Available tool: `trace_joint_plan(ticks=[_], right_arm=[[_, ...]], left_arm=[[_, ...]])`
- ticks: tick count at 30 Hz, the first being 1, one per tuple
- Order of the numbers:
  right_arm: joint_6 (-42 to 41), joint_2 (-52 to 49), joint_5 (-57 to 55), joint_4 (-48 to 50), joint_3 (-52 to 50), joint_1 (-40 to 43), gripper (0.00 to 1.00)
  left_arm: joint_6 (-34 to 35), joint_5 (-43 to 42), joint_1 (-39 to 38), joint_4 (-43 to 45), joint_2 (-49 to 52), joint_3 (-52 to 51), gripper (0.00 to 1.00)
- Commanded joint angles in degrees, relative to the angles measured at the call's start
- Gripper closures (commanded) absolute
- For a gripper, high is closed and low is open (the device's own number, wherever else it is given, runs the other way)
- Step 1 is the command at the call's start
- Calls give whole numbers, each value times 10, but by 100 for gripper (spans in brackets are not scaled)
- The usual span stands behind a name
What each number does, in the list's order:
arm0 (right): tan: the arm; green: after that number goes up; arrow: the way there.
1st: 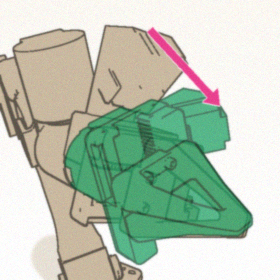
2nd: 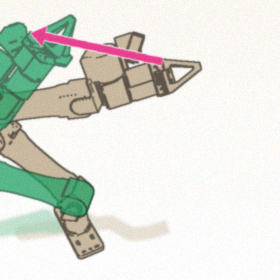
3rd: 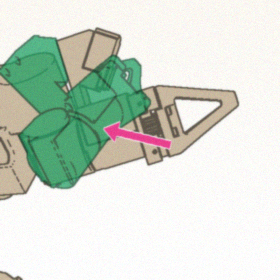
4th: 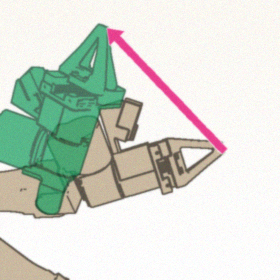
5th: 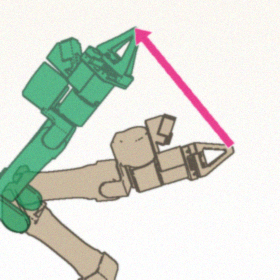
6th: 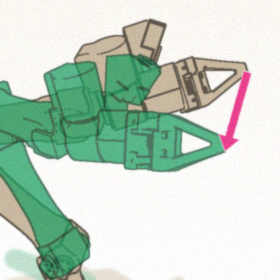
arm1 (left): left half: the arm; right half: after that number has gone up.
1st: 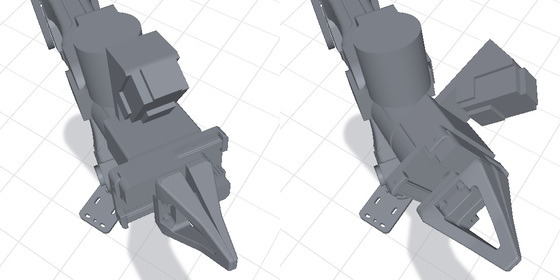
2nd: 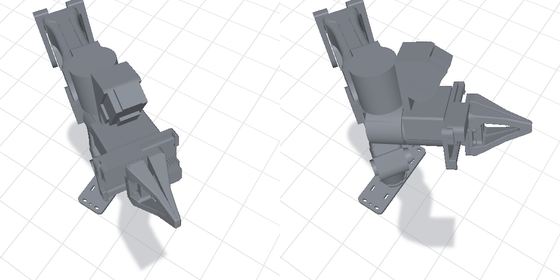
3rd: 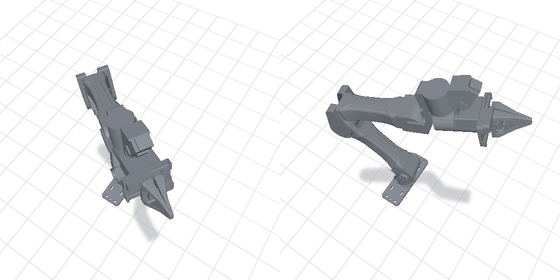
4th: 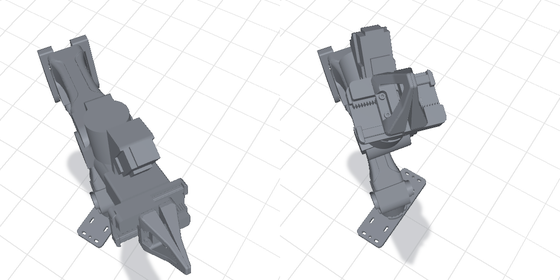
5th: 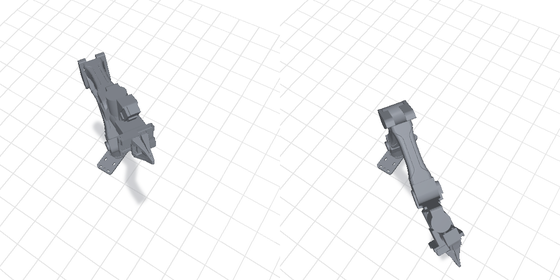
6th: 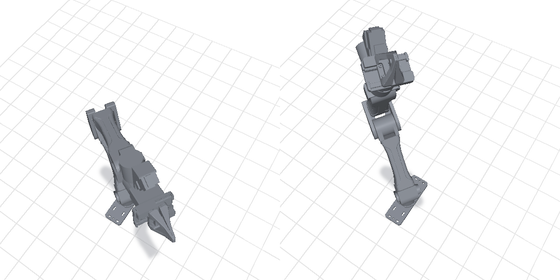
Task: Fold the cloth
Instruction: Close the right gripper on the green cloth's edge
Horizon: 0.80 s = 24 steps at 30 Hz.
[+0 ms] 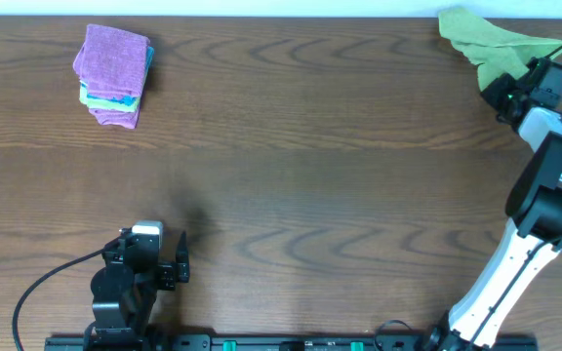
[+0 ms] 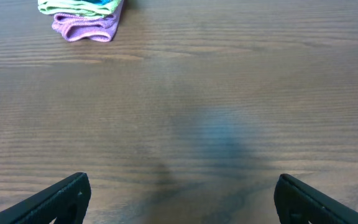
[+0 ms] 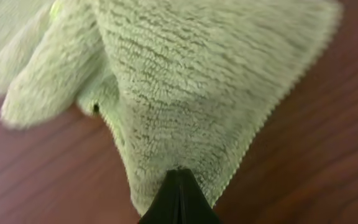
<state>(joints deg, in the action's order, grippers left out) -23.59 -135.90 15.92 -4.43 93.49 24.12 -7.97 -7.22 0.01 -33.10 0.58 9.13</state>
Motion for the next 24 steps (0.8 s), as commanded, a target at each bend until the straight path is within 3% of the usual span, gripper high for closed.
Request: trace_joint_plan(ticks=[1, 6, 7, 8, 9, 11, 13, 16, 24], right_arm=[[6, 23, 56, -39, -24, -6, 99], [28, 92, 72, -66, -24, -15, 99], [45, 104, 71, -67, -24, -17, 92], [59, 113, 70, -67, -24, -20, 68], [80, 125, 66, -62, -24, -24, 35], [125, 131, 64, -37, -24, -28, 21], [152, 126, 43, -31, -24, -30, 23], [164, 117, -14, -27, -24, -35, 15], [179, 72, -107, -13, -24, -40, 16]], left_arm=[[-6, 2, 3, 0, -4, -4, 5], [-6, 2, 3, 0, -4, -4, 5], [-6, 2, 3, 0, -4, -4, 5], [-6, 2, 3, 0, -4, -4, 5], [-6, 2, 3, 0, -4, -4, 5], [-6, 2, 3, 0, -4, -4, 5], [-6, 2, 3, 0, -4, -4, 5], [-6, 2, 3, 0, -4, -4, 5], [-6, 2, 3, 0, -4, -4, 5]])
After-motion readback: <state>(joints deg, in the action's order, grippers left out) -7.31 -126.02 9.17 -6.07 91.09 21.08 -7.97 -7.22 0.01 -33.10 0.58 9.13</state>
